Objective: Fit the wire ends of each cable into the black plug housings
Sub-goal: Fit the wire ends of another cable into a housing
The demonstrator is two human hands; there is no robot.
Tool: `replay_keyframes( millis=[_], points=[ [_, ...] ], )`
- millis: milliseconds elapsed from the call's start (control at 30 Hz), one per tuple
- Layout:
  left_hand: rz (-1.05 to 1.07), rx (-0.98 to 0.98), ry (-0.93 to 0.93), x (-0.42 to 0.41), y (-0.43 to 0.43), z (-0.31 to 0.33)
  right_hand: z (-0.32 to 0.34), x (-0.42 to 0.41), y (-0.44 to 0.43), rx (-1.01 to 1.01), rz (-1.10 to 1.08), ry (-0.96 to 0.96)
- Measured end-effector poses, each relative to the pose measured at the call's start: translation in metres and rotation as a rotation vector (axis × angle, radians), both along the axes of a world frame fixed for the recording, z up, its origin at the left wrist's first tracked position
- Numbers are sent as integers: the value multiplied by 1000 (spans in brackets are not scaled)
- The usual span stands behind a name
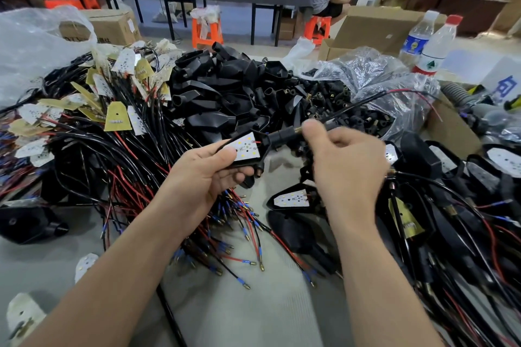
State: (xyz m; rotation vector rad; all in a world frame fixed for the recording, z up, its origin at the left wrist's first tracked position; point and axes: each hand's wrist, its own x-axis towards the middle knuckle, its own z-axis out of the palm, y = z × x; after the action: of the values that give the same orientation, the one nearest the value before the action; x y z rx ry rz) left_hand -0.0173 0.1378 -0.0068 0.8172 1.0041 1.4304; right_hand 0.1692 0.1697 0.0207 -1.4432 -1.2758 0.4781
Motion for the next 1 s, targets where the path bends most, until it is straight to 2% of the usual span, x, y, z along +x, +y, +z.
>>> replay_keyframes(
  millis=[33, 100, 167, 233, 300, 367, 467, 533, 633, 733, 833, 1000],
  points=[
    [4, -6, -15, 0, -1, 1, 10, 4, -4, 100, -105, -25],
    [5, -11, -13, -1, -2, 5, 28, 8, -16, 325, -72, -169],
    [-13, -7, 15, 0, -5, 11, 39, 10, -28, 464, 87, -563],
    [-42, -9, 23, 3, -7, 19, 51, 14, -35, 475, 197, -866],
    [-50, -38, -21, 10, -6, 28, 71, 22, -43, 345, 220, -974],
    [-40, -70, -97, 19, -2, 39, 92, 34, -50, 150, 218, -988],
    [-62, -82, -199, 39, 11, 54, 119, 56, -55, 22, 289, -1002],
    [-93, -94, -193, 58, 23, 64, 129, 70, -54, -73, 316, -1038],
    [-201, -106, -168, 91, 40, 71, 122, 96, -45, -268, 247, -1096],
    [-336, -108, 101, 117, 48, 60, 92, 119, -41, -365, 162, -1130],
    [-364, -39, 376, 130, 45, 45, 62, 127, -39, -384, 55, -1160],
    [-223, 86, 656, 125, 38, 33, 39, 115, -35, -116, -46, -1012]
  ],
)
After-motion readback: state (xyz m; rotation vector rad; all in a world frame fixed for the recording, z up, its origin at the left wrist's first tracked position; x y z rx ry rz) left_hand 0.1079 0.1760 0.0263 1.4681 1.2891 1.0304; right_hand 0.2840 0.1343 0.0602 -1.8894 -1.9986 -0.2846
